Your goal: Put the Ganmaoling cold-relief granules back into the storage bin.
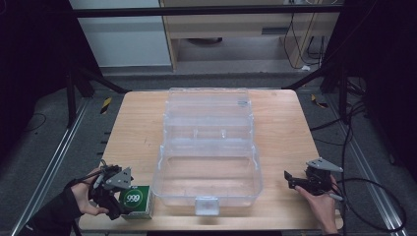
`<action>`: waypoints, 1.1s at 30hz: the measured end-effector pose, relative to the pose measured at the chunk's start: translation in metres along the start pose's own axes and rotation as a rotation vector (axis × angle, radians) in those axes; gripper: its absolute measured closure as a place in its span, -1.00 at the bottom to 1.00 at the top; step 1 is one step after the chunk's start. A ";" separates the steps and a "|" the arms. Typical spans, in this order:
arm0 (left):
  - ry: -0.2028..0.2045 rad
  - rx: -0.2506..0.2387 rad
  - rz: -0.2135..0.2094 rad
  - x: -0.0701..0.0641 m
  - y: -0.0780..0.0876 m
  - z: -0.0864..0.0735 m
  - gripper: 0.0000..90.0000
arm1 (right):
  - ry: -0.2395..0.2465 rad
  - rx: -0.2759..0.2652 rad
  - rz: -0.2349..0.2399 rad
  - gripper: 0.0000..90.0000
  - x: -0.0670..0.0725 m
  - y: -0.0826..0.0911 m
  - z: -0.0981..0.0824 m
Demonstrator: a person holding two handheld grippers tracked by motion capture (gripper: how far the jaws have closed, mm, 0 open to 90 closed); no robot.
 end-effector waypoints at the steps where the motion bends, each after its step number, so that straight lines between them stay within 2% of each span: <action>1: 0.000 0.000 0.000 0.000 0.000 0.000 -0.89 | 0.001 0.000 0.000 -0.92 0.000 0.000 0.000; 9: -0.010 0.016 -0.015 -0.002 -0.009 -0.001 -0.90 | 0.004 0.006 -0.002 -0.93 0.000 -0.001 -0.001; 12: -0.023 0.036 -0.020 -0.001 -0.012 -0.001 -0.90 | 0.005 0.006 -0.003 -0.93 0.000 -0.001 -0.001; 33: -0.023 0.059 -0.066 -0.002 -0.033 -0.008 -0.90 | 0.015 0.020 -0.005 -0.93 0.000 -0.003 -0.003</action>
Point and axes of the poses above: each handheld gripper's, and its own axes: y roughly backward along the jaws, z roughly out of its top, x roughly to its left, the point moved 8 cm from there along -y, roughly forward along the jaws, and after that the axes turned 8 degrees about -y, right-handed, at the moved point
